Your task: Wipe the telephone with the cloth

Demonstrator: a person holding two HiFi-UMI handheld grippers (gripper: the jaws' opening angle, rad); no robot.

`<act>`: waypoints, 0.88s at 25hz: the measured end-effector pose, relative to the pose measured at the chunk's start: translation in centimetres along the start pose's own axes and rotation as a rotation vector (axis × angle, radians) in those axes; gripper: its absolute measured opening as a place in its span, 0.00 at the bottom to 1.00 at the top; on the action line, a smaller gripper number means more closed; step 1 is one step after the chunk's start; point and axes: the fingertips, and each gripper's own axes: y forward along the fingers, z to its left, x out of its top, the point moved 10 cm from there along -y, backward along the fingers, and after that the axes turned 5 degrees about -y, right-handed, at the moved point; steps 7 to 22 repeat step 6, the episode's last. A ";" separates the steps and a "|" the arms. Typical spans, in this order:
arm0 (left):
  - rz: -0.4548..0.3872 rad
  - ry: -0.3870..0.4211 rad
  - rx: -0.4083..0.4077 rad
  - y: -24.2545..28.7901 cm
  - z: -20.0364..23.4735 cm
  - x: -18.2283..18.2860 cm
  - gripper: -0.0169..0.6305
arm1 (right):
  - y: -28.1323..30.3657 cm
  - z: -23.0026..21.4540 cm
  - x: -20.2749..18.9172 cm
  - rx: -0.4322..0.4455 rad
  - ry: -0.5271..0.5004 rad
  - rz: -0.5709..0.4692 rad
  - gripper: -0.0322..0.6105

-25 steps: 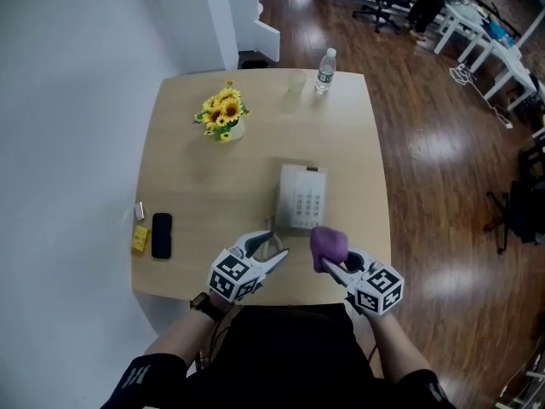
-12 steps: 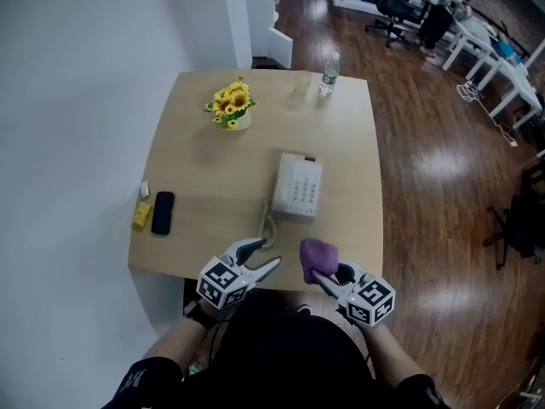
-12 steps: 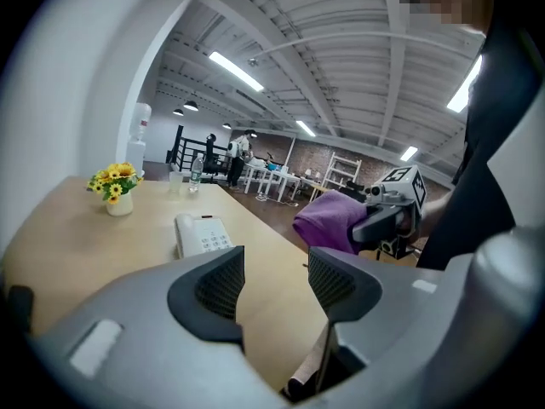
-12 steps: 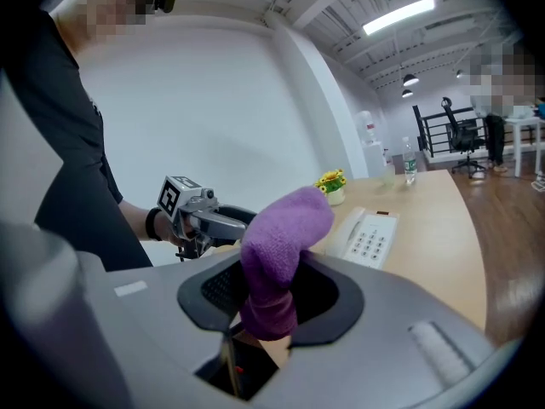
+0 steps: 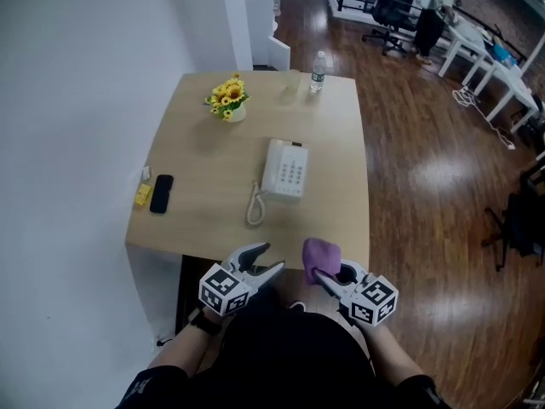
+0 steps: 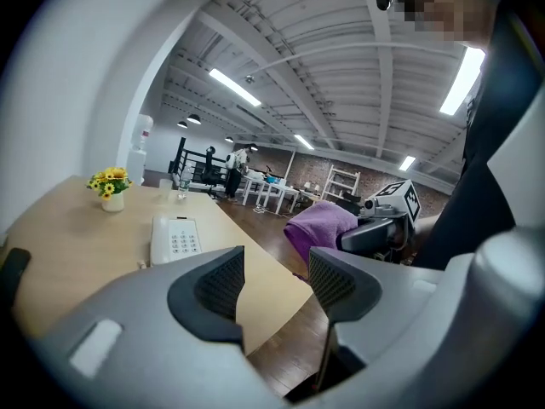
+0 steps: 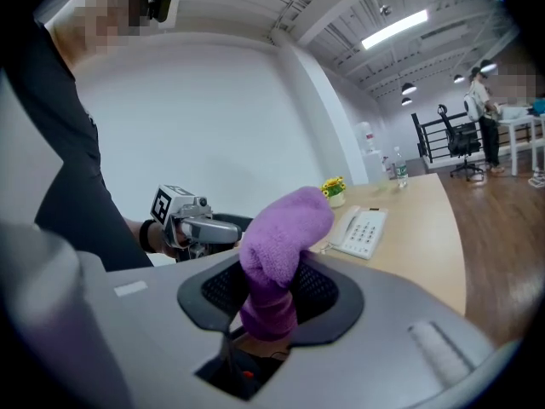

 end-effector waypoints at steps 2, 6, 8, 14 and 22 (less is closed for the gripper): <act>-0.011 -0.009 0.018 -0.6 -0.9 -0.6 0.38 | -0.8 0.6 -0.4 0.008 -0.007 -0.009 0.26; -0.039 -0.015 0.048 -2.1 -2.7 -1.6 0.38 | -2.2 1.8 -1.1 0.011 -0.018 -0.013 0.26; -0.039 -0.015 0.048 -2.1 -2.7 -1.6 0.38 | -2.2 1.8 -1.1 0.011 -0.018 -0.013 0.26; -0.039 -0.015 0.048 -2.1 -2.7 -1.6 0.38 | -2.2 1.8 -1.1 0.011 -0.018 -0.013 0.26; -0.039 -0.015 0.048 -2.1 -2.7 -1.6 0.38 | -2.2 1.8 -1.1 0.011 -0.018 -0.013 0.26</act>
